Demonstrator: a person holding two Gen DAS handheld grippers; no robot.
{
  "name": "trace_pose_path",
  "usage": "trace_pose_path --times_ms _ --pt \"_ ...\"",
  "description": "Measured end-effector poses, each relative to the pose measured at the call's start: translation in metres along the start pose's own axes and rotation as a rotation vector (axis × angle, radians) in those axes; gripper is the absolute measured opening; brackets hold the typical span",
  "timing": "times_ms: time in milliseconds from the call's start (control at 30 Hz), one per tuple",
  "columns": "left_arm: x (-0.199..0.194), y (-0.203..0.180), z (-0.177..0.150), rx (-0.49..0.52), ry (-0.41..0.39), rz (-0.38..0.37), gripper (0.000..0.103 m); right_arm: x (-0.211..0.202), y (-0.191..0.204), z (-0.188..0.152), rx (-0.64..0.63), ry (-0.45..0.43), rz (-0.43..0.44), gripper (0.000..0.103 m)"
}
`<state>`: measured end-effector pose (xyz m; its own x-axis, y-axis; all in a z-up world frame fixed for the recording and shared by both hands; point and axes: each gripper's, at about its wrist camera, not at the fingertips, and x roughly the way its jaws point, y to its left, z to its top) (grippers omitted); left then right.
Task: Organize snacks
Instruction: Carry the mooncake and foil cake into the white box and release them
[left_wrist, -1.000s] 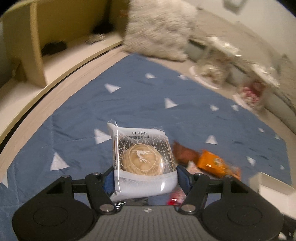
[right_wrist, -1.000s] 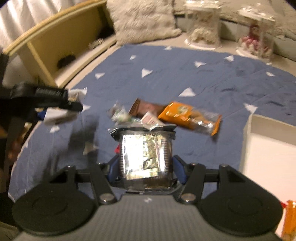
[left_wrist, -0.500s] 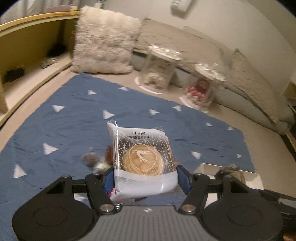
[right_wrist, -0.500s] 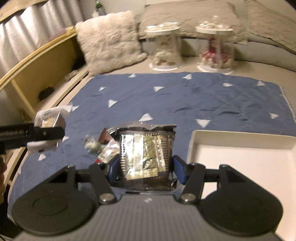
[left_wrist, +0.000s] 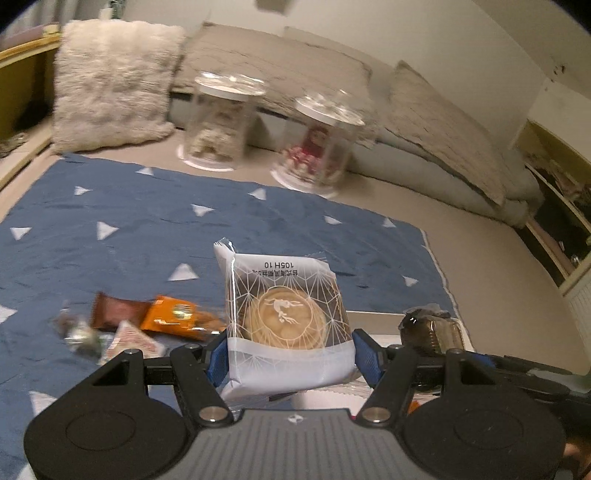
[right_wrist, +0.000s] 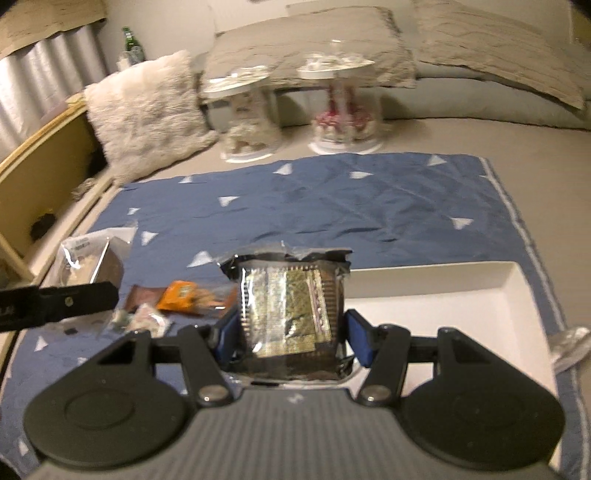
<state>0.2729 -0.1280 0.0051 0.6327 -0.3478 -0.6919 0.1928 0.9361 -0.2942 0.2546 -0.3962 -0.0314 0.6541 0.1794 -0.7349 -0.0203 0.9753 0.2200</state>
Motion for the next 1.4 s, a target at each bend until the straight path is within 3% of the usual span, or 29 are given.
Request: trace_pose_path --times_ms 333,667,800,1067,1200,1400 --pt "0.073 -0.037 -0.008 0.023 0.103 -0.049 0.068 0.019 -0.054 0.0 0.044 0.046 -0.085 0.065" --pt "0.142 -0.036 -0.021 -0.071 0.217 -0.123 0.068 0.069 -0.08 -0.002 0.059 0.185 -0.108 0.065" --pt "0.161 -0.033 -0.023 -0.078 0.249 -0.121 0.068 0.082 -0.086 -0.001 0.072 0.219 -0.111 0.065" --pt "0.18 -0.034 -0.022 -0.072 0.263 -0.123 0.069 0.094 -0.089 0.003 0.095 0.251 -0.125 0.065" --pt "0.179 -0.026 -0.019 -0.105 0.253 -0.118 0.08 0.099 -0.091 0.006 0.099 0.246 -0.116 0.065" --pt "0.169 -0.025 -0.014 -0.059 0.242 -0.092 0.081 0.105 -0.102 0.007 0.205 0.247 -0.07 0.07"
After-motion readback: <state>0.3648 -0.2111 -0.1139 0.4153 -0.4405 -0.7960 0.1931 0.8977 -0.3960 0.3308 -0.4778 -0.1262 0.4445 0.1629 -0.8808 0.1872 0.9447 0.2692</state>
